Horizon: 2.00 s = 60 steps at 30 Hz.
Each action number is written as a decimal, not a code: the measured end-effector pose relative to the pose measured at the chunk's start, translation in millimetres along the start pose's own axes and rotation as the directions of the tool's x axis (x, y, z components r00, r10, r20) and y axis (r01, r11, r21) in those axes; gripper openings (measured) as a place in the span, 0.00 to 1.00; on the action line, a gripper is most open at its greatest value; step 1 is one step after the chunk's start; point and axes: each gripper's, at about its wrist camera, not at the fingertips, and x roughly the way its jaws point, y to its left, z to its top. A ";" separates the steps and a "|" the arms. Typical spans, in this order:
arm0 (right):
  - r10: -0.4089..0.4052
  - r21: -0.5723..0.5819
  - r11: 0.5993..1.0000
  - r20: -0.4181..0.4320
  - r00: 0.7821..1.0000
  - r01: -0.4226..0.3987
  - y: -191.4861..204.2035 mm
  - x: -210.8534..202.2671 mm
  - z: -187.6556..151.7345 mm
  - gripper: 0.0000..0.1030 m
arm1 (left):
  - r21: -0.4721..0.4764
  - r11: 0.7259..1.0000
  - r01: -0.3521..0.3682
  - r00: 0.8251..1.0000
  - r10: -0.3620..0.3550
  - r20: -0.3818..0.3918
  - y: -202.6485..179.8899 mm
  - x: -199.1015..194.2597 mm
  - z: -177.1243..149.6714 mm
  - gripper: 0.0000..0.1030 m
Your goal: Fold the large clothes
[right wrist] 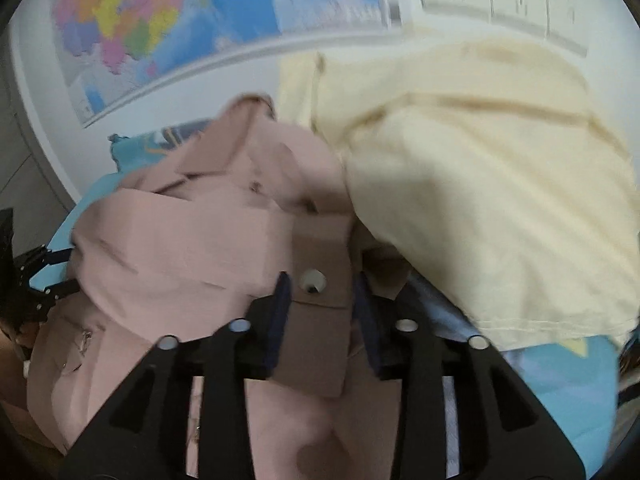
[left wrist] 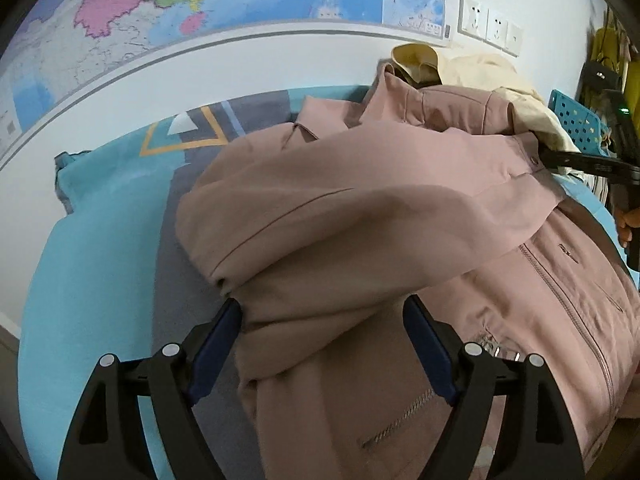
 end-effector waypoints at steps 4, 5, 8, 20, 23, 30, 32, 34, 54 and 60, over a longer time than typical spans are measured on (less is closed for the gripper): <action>0.022 -0.086 0.996 0.078 0.997 -0.015 29.0 -20.7 -1.4 0.39 | -0.036 0.999 0.025 0.999 -0.024 0.030 8.9 -16.7 -8.9 0.79; 0.039 -0.110 0.993 0.067 0.997 -0.031 34.1 -17.8 -1.3 0.39 | -0.049 0.998 0.028 0.999 -0.026 0.036 10.3 -19.5 -10.5 0.82; 0.042 -0.179 0.983 -0.035 0.999 -0.048 45.2 12.0 -7.8 0.42 | -0.100 0.994 0.038 0.999 -0.035 0.032 19.8 -27.1 -20.0 0.83; 0.184 0.003 0.983 -0.037 0.982 -0.184 11.3 -6.5 -10.9 0.62 | -0.238 0.962 0.131 0.987 -0.148 -0.057 24.4 -46.0 -77.5 0.85; 0.231 0.076 0.971 -0.037 0.972 -0.228 -11.5 -39.3 -30.0 0.72 | -0.227 0.961 0.160 0.982 -0.178 -0.062 12.8 -51.6 -89.2 0.88; 0.258 0.244 0.943 -0.109 0.960 -0.226 -53.4 -79.2 -97.6 0.78 | -0.210 0.942 0.262 0.954 -0.285 -0.089 -9.4 -67.1 -108.6 0.93; 0.305 0.288 0.920 -0.103 0.947 -0.265 -59.2 -86.4 -114.9 0.78 | -0.203 0.929 0.311 0.938 -0.334 -0.095 -16.6 -71.6 -114.0 0.93; 0.342 0.315 0.903 -0.115 0.933 -0.293 -57.9 -87.9 -129.4 0.78 | -0.218 0.907 0.360 0.918 -0.387 -0.093 -18.7 -75.2 -118.7 0.93; 0.653 0.362 0.731 -0.125 0.747 -0.579 -8.5 -66.6 -154.8 0.14 | -0.464 0.805 0.369 0.892 -0.447 -0.065 -31.4 -56.0 -124.8 0.04; 0.709 0.277 0.666 0.056 0.703 -0.693 -3.3 -122.9 -128.7 0.06 | -0.463 0.816 0.345 0.926 -0.376 0.026 -14.2 -105.4 -112.5 0.01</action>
